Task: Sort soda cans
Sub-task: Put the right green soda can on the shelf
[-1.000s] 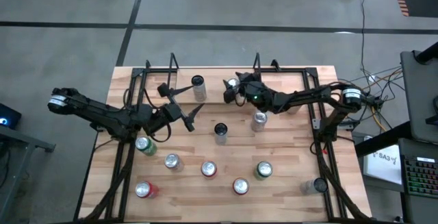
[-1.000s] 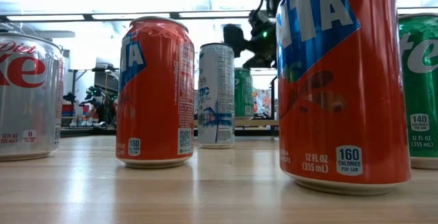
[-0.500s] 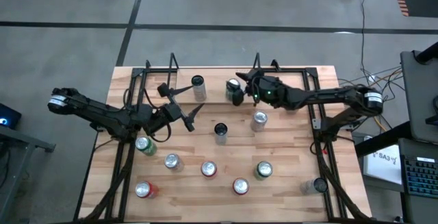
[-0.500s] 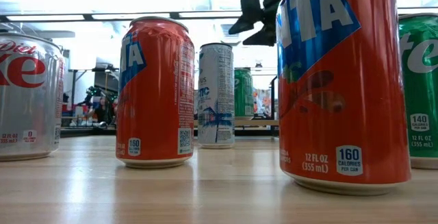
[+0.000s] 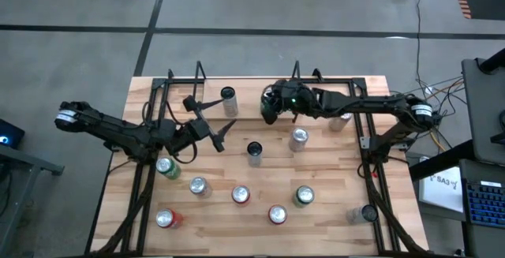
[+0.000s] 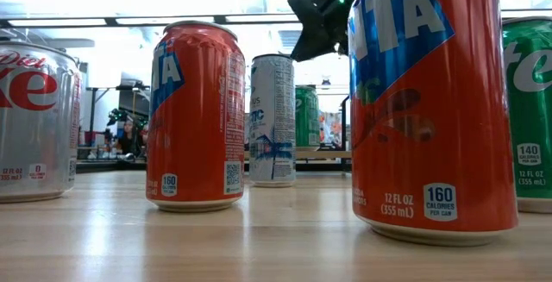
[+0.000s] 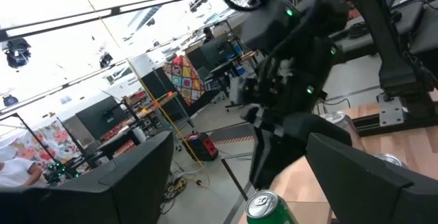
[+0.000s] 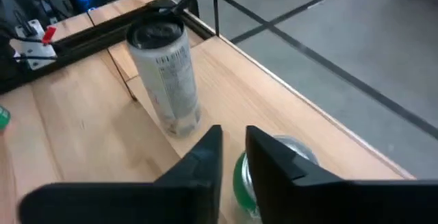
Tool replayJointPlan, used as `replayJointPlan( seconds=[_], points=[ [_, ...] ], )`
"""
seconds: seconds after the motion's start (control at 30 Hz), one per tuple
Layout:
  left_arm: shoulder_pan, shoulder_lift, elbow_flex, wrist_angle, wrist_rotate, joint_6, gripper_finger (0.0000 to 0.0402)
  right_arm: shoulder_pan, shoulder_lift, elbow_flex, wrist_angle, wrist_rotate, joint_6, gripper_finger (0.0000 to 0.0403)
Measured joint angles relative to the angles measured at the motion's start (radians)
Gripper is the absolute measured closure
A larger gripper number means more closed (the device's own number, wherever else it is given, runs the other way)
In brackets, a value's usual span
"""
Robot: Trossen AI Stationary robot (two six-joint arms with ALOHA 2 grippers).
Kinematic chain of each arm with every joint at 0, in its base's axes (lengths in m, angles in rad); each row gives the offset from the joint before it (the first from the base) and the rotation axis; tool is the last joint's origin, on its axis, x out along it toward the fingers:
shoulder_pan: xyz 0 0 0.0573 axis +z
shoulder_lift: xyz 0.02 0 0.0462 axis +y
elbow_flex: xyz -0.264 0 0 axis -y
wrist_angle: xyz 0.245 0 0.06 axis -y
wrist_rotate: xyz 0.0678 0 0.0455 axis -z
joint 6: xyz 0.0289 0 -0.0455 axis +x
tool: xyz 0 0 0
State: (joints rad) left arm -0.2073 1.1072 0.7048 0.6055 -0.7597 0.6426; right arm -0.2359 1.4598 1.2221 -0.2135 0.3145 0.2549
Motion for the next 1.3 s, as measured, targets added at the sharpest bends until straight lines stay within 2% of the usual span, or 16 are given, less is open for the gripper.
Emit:
replayJointPlan(
  seconds=[0.13,0.33,1.13,1.3],
  points=[
    [0.0,0.0,0.0,-0.001,0.0,0.0,0.008,0.0,0.031,0.091,-0.123,0.0,-0.027,0.0386],
    [0.0,0.0,-0.001,-0.001,0.0,0.0,0.008,0.0,0.051,0.162,-0.307,0.006,-0.023,0.0394],
    [0.003,0.0,-0.004,0.0,0.0,0.0,0.008,-0.02,0.127,0.149,-0.363,0.011,-0.028,0.0394],
    [0.003,0.0,-0.005,-0.001,0.0,0.0,0.008,-0.02,0.121,0.149,-0.418,0.053,-0.031,0.0394]
  ],
)
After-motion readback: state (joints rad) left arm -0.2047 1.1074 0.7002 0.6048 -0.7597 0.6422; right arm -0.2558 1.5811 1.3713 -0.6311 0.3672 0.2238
